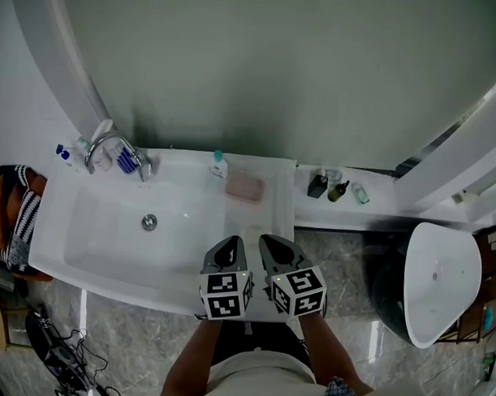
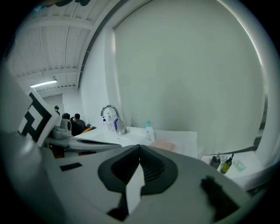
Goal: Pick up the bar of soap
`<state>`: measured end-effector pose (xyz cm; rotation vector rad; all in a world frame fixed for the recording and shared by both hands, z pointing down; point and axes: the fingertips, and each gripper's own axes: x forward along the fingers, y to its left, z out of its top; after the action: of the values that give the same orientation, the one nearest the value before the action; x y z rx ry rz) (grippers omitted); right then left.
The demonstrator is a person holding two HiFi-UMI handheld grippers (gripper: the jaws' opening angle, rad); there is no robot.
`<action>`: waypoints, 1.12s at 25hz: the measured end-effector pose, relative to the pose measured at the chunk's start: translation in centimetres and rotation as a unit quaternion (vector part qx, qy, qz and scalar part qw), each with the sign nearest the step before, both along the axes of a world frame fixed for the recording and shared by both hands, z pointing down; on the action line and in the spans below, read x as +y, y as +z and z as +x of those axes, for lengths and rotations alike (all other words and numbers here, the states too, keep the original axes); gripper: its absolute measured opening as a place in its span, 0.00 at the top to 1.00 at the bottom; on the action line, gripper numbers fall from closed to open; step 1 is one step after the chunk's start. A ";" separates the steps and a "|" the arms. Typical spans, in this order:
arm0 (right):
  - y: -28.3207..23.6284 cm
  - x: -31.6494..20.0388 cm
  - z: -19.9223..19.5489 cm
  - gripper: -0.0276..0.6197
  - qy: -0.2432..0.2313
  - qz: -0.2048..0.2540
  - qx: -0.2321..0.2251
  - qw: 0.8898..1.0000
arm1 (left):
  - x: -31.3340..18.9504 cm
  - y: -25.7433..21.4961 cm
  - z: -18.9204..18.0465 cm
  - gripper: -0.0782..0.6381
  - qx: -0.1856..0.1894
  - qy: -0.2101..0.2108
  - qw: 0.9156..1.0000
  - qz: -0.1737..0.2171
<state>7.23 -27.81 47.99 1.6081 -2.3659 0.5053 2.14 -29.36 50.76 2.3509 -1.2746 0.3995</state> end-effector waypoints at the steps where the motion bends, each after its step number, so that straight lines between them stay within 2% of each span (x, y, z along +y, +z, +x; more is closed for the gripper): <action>1: 0.0 0.0 -0.1 0.94 0.002 -0.001 -0.003 1.000 | 0.1 -0.1 0.0 0.88 0.001 0.002 1.000 0.001; 6: 0.4 0.1 -0.3 0.94 0.016 -0.005 -0.003 1.000 | 0.4 -0.4 0.0 0.88 0.015 0.005 1.000 0.001; 19: 1.7 1.4 -0.2 0.94 0.014 -0.019 0.021 0.999 | 1.1 0.3 -0.5 0.88 0.005 0.006 1.000 0.004; 28: 2.0 1.6 0.3 0.94 0.014 -0.025 0.020 0.999 | 1.8 0.9 0.4 0.88 -0.002 0.019 1.000 0.004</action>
<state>7.53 -26.21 50.03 1.6149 -2.2871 0.5297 2.49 -27.53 51.62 2.3846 -1.2380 0.4107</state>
